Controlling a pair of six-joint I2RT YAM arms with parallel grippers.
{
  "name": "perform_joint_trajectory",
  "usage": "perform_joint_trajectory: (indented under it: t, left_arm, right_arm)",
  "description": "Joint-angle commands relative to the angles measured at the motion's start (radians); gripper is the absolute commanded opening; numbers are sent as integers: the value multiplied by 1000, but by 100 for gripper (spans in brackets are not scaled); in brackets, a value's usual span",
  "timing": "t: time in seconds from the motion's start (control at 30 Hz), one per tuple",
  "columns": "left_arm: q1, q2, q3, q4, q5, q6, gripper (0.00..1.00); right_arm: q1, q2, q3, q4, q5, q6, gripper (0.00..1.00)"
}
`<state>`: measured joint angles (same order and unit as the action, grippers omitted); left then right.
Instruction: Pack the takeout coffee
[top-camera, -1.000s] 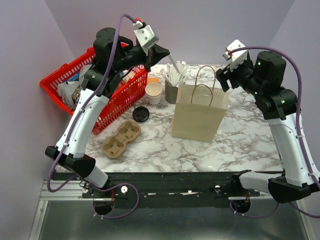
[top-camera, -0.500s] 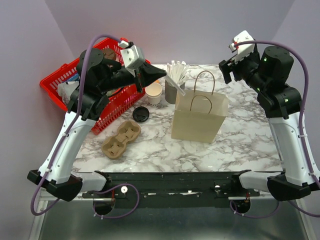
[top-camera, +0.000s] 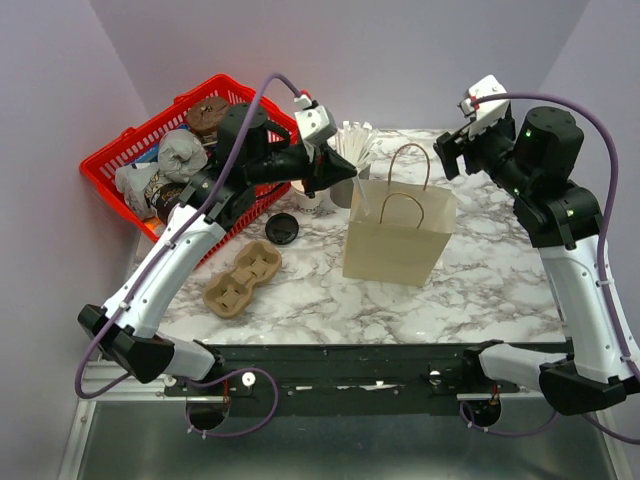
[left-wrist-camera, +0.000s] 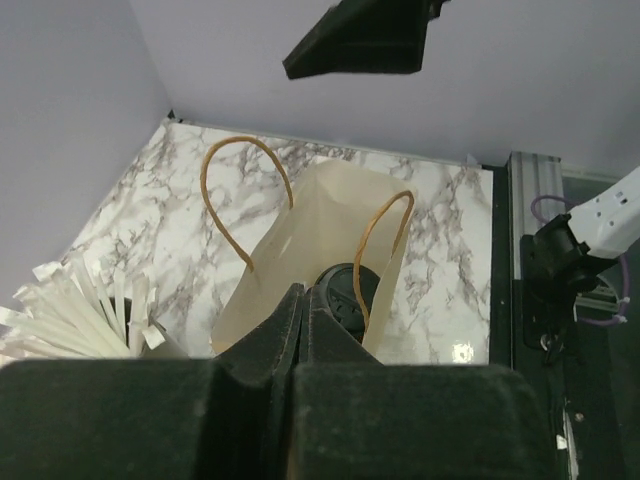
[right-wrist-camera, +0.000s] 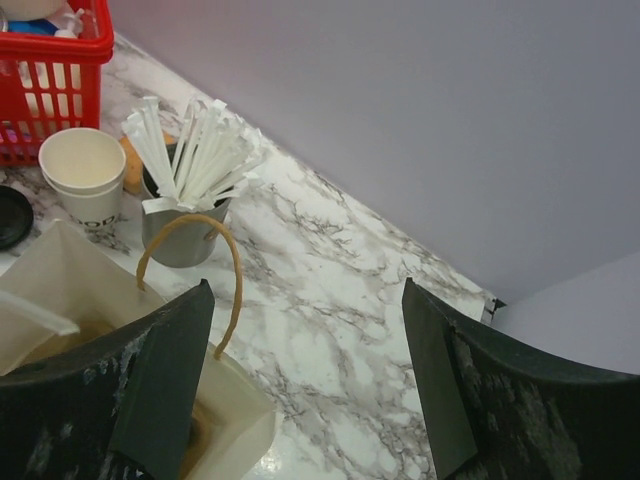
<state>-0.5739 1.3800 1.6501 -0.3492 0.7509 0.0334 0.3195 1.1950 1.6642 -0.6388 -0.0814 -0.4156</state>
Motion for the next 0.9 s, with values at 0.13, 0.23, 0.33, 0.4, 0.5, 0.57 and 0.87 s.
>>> perform_joint_trajectory:
  t: [0.13,0.23,0.33,0.4,0.5,0.57,0.87]
  left_arm:
    - [-23,-13,60,-45,-165,54,51]
    - [-23,-10,108,-53,-274,92,71]
    - [-17,-18,134,-63,-408,149,86]
    - [-3,-33,132,-74,-476,178,93]
    - [52,-62,108,-83,-576,203,99]
    - [126,-75,86,-89,-610,175,99]
    - [319,-125,-36,-99,-710,14,99]
  right_arm:
    - [-3,-28,22,-25,-40,14,91]
    - [-3,-12,61,-96,-52,53,96]
    - [-3,64,193,-247,-83,104,100]
    - [-3,106,284,-326,-77,144,100]
    - [-3,196,442,-436,49,234,100]
    - [-3,236,532,-496,210,273,100]
    - [-3,232,443,-415,499,264,100]
